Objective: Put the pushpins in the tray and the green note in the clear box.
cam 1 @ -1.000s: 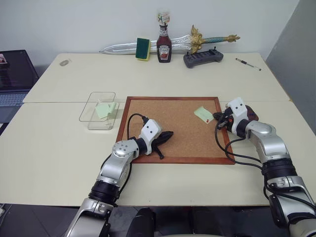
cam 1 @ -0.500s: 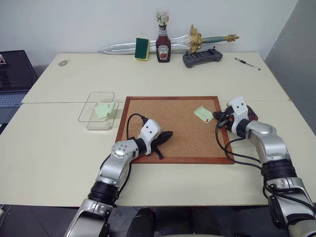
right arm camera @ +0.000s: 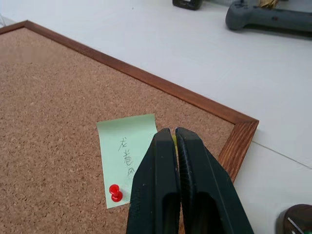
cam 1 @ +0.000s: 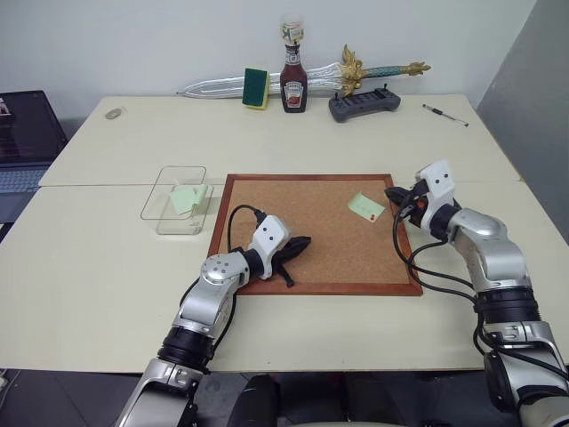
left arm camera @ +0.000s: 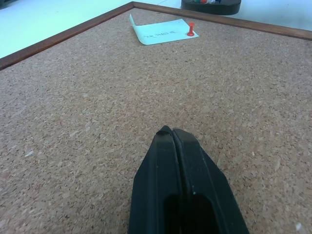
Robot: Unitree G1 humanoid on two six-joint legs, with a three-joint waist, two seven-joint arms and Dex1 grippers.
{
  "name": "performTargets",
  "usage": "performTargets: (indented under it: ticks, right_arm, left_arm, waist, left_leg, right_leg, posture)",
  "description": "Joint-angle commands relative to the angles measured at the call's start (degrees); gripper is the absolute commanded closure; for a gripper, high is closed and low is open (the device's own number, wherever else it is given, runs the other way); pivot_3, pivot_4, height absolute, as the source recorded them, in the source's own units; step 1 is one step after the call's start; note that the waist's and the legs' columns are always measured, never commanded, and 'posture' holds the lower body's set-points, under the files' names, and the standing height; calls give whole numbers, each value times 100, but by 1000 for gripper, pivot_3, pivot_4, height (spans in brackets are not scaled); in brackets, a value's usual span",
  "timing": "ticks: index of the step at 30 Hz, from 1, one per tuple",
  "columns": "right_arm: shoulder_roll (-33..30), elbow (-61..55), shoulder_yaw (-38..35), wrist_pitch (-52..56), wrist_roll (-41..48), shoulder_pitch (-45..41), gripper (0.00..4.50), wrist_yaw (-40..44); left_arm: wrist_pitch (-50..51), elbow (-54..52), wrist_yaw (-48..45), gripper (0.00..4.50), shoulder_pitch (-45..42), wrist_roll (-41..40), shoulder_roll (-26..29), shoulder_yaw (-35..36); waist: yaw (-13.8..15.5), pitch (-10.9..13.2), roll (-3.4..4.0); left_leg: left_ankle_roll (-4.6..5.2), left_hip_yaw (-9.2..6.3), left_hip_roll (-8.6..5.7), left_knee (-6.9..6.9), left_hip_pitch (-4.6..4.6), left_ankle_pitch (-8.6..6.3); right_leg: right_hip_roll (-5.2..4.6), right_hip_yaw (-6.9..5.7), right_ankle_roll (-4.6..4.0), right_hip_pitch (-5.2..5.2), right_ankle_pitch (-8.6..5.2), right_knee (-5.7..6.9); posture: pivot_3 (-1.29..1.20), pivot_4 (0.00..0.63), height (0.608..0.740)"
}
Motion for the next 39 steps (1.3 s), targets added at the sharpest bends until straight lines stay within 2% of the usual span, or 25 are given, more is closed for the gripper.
performTargets:
  ticks: [1,10,25,39]
  right_arm:
    - [-257,-25,-633,208,222,76,4455,-253]
    - [-466,622,-1265,173,251,149,4455,-798]
    - [-454,1038,-1115,120,156,84,4455,-924]
    - [-445,925,-1162,16,303,-36,1685,-883]
  left_arm:
    - [153,152,-52,4500,182,87,43,-133]
    - [129,308,-99,4500,51,91,-22,-181]
    - [78,433,-166,4500,-53,108,-38,-196]
    - [108,333,-149,4500,17,110,7,-175]
  waist:
    - [10,0,0]
    - [-2,-1,2]
    - [23,-10,17]
    - [21,-11,19]
  left_leg:
    - [0,0,0,0,-1,0]
    - [0,7,0,-7,2,0]
    - [0,8,-1,-5,4,0]
    - [0,8,-1,-6,4,0]
  right_leg:
    - [0,0,0,0,0,0]
    - [0,4,0,-1,0,-1]
    - [-2,4,0,5,0,-1]
    - [-2,3,0,5,0,-1]
  posture:
    - [0,150,740]
    - [0,150,740]
    - [0,150,740]
    - [0,150,740]
